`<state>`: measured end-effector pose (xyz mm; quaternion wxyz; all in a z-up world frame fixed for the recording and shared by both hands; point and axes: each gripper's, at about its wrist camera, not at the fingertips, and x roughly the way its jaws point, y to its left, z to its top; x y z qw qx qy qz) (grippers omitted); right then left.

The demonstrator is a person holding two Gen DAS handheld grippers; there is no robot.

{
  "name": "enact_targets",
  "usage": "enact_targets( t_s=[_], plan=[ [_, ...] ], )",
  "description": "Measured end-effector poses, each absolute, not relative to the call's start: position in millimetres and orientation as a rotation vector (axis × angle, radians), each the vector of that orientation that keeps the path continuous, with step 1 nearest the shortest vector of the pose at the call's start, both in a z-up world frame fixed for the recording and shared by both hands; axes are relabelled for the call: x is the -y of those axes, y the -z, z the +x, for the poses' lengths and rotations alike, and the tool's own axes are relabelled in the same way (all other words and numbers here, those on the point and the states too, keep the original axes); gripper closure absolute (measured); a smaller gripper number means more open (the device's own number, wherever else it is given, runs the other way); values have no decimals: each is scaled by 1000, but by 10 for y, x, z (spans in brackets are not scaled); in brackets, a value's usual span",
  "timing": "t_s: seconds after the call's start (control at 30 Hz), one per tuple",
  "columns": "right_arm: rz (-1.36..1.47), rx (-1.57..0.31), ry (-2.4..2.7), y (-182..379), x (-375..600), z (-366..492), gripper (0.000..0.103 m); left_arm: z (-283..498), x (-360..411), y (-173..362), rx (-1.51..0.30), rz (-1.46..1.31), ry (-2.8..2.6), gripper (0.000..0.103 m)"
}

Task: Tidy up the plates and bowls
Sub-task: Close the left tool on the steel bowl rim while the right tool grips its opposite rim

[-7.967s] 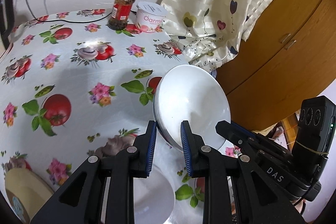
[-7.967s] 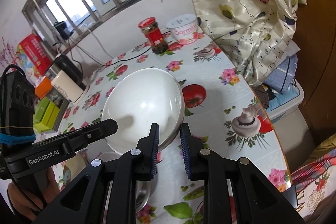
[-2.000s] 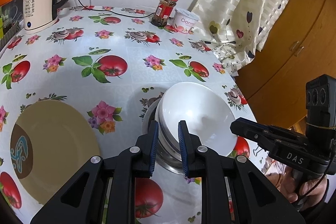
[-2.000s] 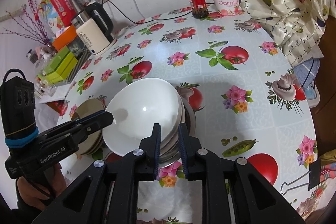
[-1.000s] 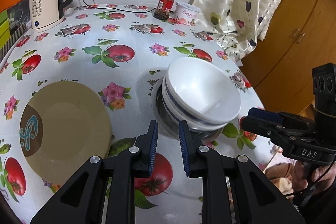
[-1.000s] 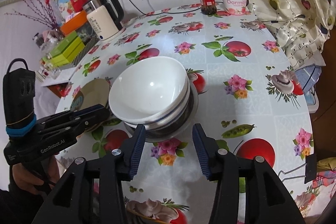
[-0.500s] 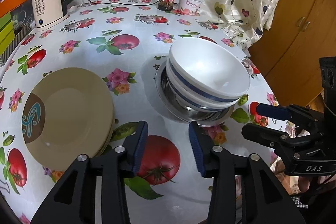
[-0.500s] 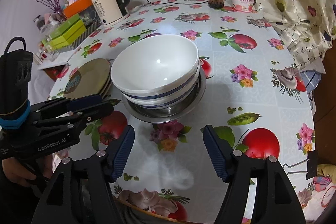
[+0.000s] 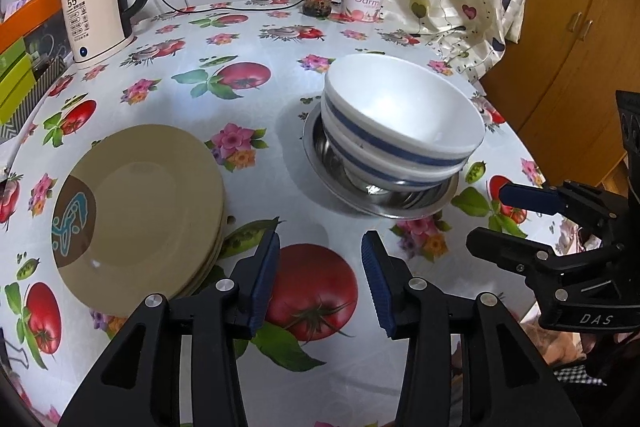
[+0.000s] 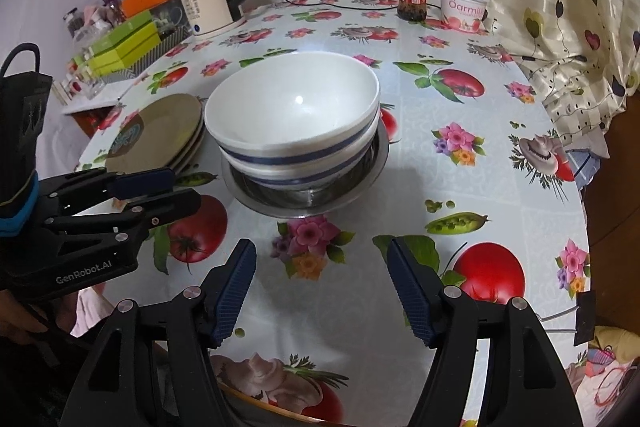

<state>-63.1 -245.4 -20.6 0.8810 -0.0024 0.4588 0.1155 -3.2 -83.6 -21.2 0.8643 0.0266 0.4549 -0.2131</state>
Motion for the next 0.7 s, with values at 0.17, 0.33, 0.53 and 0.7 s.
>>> enact_targets(
  t_s=[0.17,0.33,0.53,0.7],
  plan=[
    [-6,-965,-227,248,2463,-624,34,-46,822,235,-950,54,444,59],
    [-14,-963,-234,260,2437,-623,34,-56,817,234,-944,39,450,59],
    [-6,-967,-237,281,2439,-605,34,-61,858,233,-937,60,440,59],
    [12,-960,-246,269,2467,-595,34,-19,833,248,-946,43,458,59]
  ],
)
